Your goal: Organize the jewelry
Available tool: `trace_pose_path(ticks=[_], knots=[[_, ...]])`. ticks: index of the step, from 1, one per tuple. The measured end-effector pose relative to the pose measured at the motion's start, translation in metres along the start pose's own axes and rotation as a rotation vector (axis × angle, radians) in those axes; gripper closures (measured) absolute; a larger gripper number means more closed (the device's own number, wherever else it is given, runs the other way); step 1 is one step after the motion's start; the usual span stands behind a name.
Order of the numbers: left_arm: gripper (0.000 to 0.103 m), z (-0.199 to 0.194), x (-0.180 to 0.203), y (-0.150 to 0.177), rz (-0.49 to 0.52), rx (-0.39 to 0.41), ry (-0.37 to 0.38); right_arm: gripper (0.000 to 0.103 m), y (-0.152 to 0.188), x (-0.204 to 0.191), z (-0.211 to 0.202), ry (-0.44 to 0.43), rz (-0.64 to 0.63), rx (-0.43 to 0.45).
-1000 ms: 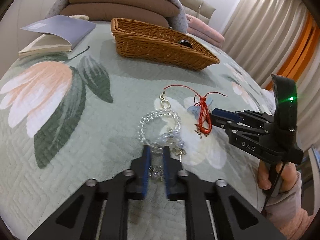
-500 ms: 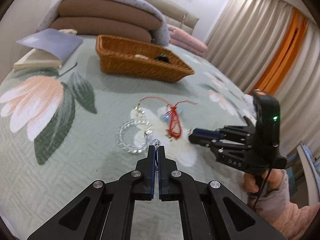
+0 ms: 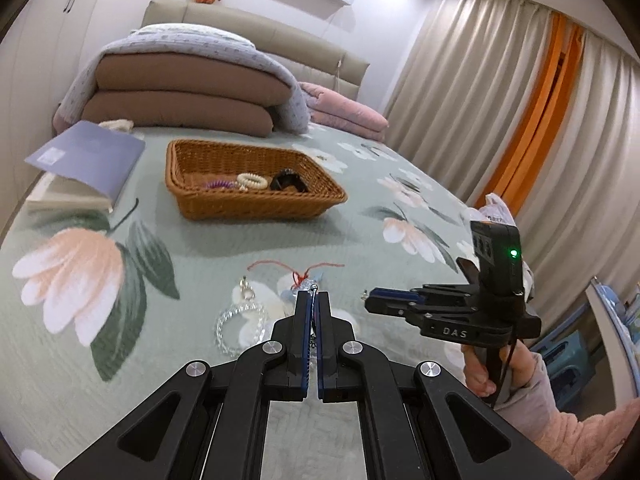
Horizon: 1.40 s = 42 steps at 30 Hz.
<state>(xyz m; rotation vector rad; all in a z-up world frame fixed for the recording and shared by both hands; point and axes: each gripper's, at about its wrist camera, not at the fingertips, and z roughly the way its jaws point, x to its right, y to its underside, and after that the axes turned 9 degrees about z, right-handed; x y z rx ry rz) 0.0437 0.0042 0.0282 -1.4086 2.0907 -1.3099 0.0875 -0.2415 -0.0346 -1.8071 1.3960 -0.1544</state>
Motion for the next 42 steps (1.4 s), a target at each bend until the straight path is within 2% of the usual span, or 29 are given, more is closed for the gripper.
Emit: trace_pose_path(ticks=[6,11,13,18,23,28,30,33,36,42], knots=[[0.101,0.010,-0.001,-0.031,0.024,-0.003,0.001,0.089,-0.021,0.001,-0.021,0.017,0.020,0.060],[0.101,0.022,-0.005,-0.069,0.058,0.007,-0.003,0.089,-0.066,-0.004,-0.034,0.028,0.035,0.136],[0.101,0.031,-0.012,-0.088,0.057,0.020,-0.009,0.089,-0.086,-0.005,-0.032,0.058,0.036,0.163],[0.101,0.062,-0.033,-0.123,0.019,0.037,-0.014,0.089,-0.142,0.006,-0.012,0.086,0.067,0.186],[0.101,0.110,-0.065,-0.149,-0.019,0.049,-0.018,0.089,-0.191,0.021,0.033,0.093,0.105,0.176],[0.101,0.153,-0.092,-0.151,-0.054,0.041,-0.075,0.089,-0.212,0.026,0.086,0.085,0.134,0.142],[0.101,0.168,-0.106,-0.145,-0.088,0.036,-0.066,0.089,-0.216,0.028,0.103,0.082,0.142,0.136],[0.101,0.188,-0.118,-0.134,-0.097,-0.006,-0.092,0.089,-0.215,0.029,0.123,0.097,0.136,0.127],[0.101,0.196,-0.124,-0.128,-0.101,-0.021,-0.100,0.088,-0.211,0.030,0.141,0.122,0.118,0.106],[0.102,0.203,-0.130,-0.122,-0.113,-0.038,-0.100,0.088,-0.206,0.040,0.159,0.114,0.151,0.089]])
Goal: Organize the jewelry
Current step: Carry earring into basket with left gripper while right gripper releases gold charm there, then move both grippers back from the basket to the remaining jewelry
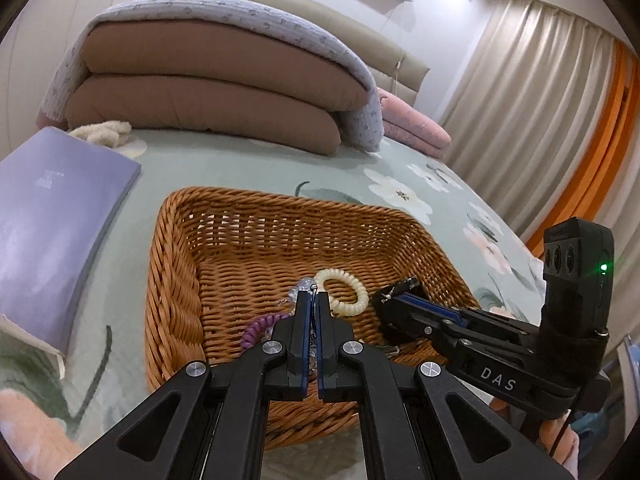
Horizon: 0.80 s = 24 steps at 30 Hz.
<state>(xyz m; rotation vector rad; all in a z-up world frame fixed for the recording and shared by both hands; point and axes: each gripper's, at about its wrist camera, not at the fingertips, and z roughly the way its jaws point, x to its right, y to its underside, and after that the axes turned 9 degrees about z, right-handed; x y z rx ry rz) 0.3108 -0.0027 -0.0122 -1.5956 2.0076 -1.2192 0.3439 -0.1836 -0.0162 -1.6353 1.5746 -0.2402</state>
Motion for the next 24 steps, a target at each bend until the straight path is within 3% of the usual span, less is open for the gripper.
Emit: trace_pose_path(ticks=[10,14,15,17,18,19,21,24], knots=[[0.101,0.008,-0.009,0.004,-0.020,-0.036,0.008,0.087,0.004,0.011,0.008,-0.048,0.041,-0.020],[0.093,0.008,-0.013,0.005,-0.035,-0.046,0.012,0.081,0.007,0.010,0.001,-0.067,0.046,0.001],[0.091,0.008,-0.014,0.005,-0.039,-0.046,0.016,0.075,0.007,0.011,-0.001,-0.082,0.052,0.008],[0.087,0.006,-0.013,0.005,-0.038,-0.043,0.022,0.054,0.008,0.012,-0.005,-0.110,0.062,0.025],[0.081,0.005,-0.013,0.006,-0.034,-0.039,0.020,0.038,0.009,0.012,-0.007,-0.122,0.066,0.035],[0.077,0.003,-0.011,0.005,-0.025,-0.031,0.012,0.036,0.009,0.011,-0.010,-0.137,0.065,0.045],[0.052,0.000,-0.009,0.005,-0.020,-0.020,-0.002,0.036,0.010,0.006,-0.014,-0.136,0.046,0.049],[0.050,-0.011,-0.007,0.005,-0.021,0.011,0.002,0.026,0.015,-0.001,-0.024,-0.084,0.005,0.064]])
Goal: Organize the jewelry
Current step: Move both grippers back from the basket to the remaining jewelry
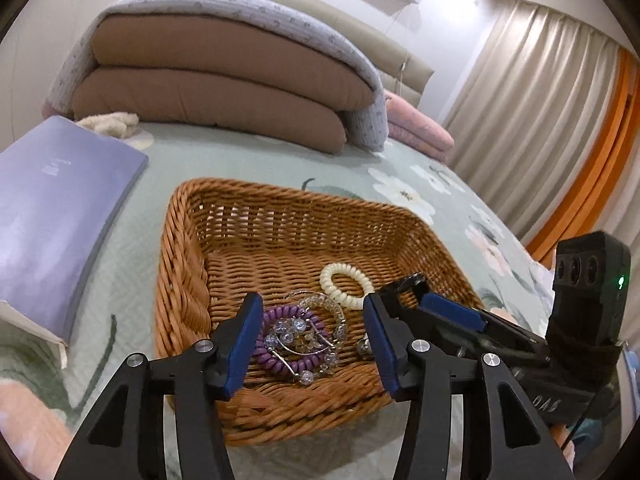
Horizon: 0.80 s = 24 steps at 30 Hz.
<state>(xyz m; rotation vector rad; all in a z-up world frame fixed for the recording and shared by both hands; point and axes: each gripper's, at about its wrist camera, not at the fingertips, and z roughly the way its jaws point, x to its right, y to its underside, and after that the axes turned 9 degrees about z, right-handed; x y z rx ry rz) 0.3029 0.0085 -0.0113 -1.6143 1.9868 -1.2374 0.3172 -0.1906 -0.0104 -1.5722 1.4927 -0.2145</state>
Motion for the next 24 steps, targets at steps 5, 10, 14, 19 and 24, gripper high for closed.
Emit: trace_pose_path(ticks=[5,10,14,19,24], knots=[[0.049,-0.030,0.007,0.001,0.010,0.050,-0.022,0.015,0.009,-0.016,-0.031,0.144,-0.086,0.097],[0.049,-0.076,0.024,0.018,0.037,0.086,-0.004,0.015,0.027,-0.028,-0.070,0.172,-0.107,0.126],[0.049,-0.111,0.036,0.047,0.076,0.071,-0.021,0.015,0.044,-0.035,-0.099,0.164,-0.096,0.105],[0.049,-0.143,0.044,0.086,0.090,0.045,-0.015,0.015,0.076,-0.047,-0.130,0.141,-0.116,0.079],[0.049,-0.150,0.046,0.122,0.076,0.003,-0.011,0.015,0.120,-0.058,-0.144,0.141,-0.166,0.042]])
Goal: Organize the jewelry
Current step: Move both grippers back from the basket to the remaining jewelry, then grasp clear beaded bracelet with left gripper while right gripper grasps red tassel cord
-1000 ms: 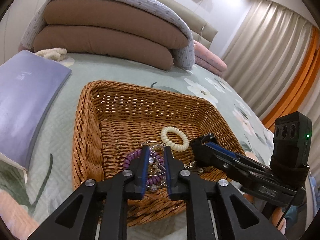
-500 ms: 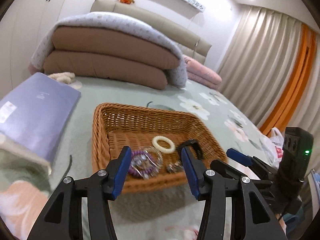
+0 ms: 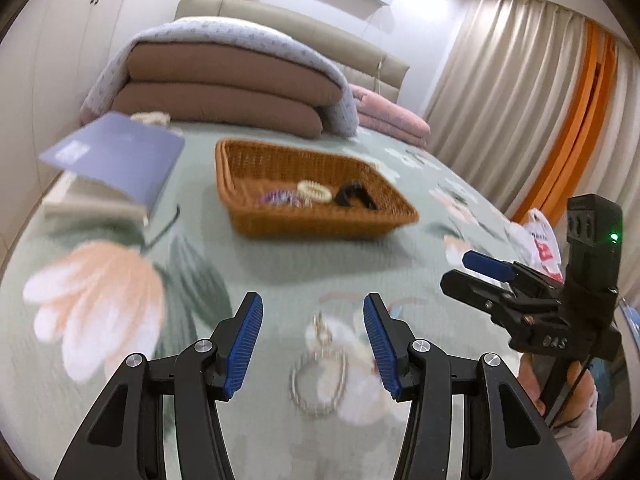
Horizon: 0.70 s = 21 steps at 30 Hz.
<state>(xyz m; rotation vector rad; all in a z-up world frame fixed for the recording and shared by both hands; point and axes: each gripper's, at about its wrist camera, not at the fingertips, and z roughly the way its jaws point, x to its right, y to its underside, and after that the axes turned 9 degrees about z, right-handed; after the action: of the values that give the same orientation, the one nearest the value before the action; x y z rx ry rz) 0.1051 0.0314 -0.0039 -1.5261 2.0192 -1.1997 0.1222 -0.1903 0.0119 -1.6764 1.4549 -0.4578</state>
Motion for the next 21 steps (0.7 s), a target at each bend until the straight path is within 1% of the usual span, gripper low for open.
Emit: trace_pose_path(ticks=[3,5,8,11,12,13,14,17,21], knots=[[0.049,0.006,-0.003,0.017,-0.025,-0.008,0.007,0.015,0.026,-0.004,0.002,0.021,-0.003,0.000],[0.049,0.016,-0.003,0.031,-0.039,-0.028,0.002,0.015,0.042,-0.004,0.011,0.037,0.004,-0.020],[0.049,0.029,0.001,0.040,-0.013,-0.091,-0.021,0.016,0.058,-0.006,0.029,0.050,-0.006,-0.094],[0.049,0.026,0.008,0.039,0.022,-0.078,-0.021,0.018,0.063,-0.005,0.038,0.062,0.006,-0.121],[0.049,0.026,0.009,0.039,0.029,-0.082,-0.022,0.027,0.062,-0.004,0.041,0.061,0.011,-0.129],[0.049,0.027,0.010,0.040,0.032,-0.089,-0.022,0.040,0.061,-0.003,0.045,0.058,0.017,-0.142],[0.049,0.029,0.011,0.041,0.036,-0.104,-0.021,0.043,0.063,-0.002,0.048,0.047,0.020,-0.163],[0.049,0.036,0.013,0.042,0.045,-0.138,-0.036,0.044,0.066,-0.004,0.057,0.039,0.020,-0.193],[0.049,0.039,0.016,0.045,0.064,-0.155,-0.044,0.045,0.059,-0.010,0.062,0.037,0.014,-0.184]])
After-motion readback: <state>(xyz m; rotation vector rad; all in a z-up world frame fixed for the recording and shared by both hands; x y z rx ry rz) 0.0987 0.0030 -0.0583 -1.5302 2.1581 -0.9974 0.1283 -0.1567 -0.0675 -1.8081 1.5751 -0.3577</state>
